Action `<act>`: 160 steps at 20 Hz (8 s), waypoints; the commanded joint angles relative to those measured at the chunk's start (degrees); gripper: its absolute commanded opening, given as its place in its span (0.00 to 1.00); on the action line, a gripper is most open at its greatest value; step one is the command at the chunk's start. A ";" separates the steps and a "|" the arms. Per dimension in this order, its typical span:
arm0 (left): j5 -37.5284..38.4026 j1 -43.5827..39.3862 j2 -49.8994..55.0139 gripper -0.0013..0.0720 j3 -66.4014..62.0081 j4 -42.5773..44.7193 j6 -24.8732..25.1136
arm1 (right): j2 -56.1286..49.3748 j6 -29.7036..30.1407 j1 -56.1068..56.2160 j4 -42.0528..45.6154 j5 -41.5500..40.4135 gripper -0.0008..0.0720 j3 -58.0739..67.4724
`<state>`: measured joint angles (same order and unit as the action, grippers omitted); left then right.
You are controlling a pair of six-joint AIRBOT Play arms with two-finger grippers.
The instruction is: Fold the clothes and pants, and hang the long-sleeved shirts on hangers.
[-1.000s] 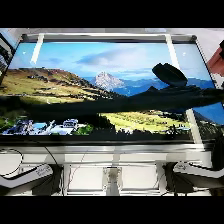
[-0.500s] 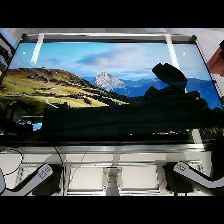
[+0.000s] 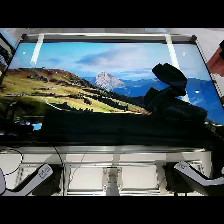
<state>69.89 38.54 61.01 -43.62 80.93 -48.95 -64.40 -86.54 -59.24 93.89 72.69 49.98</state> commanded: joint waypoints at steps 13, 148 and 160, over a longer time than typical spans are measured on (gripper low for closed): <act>-0.33 -12.15 0.02 0.60 -19.78 -62.84 16.83 | -0.57 16.57 25.29 -35.56 -25.68 0.49 13.77; 9.94 -18.47 20.65 0.05 -48.26 3.04 -5.05 | -38.16 2.56 45.48 -24.98 28.30 0.70 65.79; 9.90 -20.26 22.95 0.05 -48.26 3.06 -5.97 | -38.29 -1.11 32.09 -7.82 26.77 0.70 48.98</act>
<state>79.59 18.37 83.83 -91.83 83.96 -54.54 -102.69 -86.65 -26.17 80.64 101.27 103.39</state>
